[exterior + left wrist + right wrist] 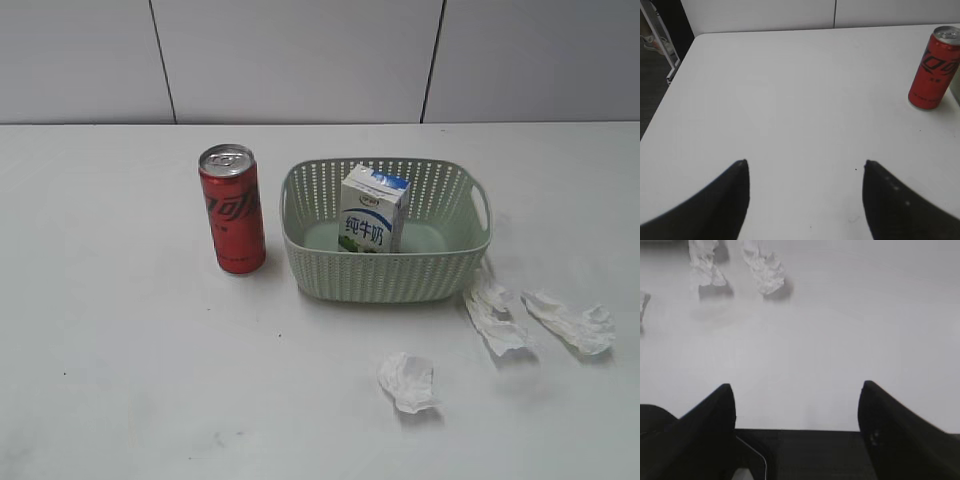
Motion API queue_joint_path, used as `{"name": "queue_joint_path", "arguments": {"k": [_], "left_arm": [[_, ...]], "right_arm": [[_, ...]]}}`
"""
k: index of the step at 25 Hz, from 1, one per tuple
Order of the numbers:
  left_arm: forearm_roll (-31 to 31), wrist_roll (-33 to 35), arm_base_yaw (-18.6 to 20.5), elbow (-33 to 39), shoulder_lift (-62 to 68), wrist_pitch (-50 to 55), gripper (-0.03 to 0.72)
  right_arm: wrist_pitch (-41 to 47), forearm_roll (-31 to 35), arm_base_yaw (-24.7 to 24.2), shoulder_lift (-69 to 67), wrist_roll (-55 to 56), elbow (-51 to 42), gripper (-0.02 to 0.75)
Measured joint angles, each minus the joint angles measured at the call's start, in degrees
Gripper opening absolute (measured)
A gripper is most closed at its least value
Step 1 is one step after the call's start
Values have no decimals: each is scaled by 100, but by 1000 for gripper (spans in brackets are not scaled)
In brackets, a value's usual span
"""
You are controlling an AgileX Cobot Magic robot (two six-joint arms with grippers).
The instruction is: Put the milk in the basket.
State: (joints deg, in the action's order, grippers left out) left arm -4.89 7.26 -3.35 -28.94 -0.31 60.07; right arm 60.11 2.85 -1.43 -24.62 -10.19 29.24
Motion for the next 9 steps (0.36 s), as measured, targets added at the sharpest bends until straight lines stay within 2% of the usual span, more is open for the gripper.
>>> {"name": "queue_joint_path", "arguments": {"k": [9], "left_arm": [[0, 0, 0, 0, 0, 0, 525]], "right_arm": [[0, 0, 0, 1315, -6, 0, 517]]}}
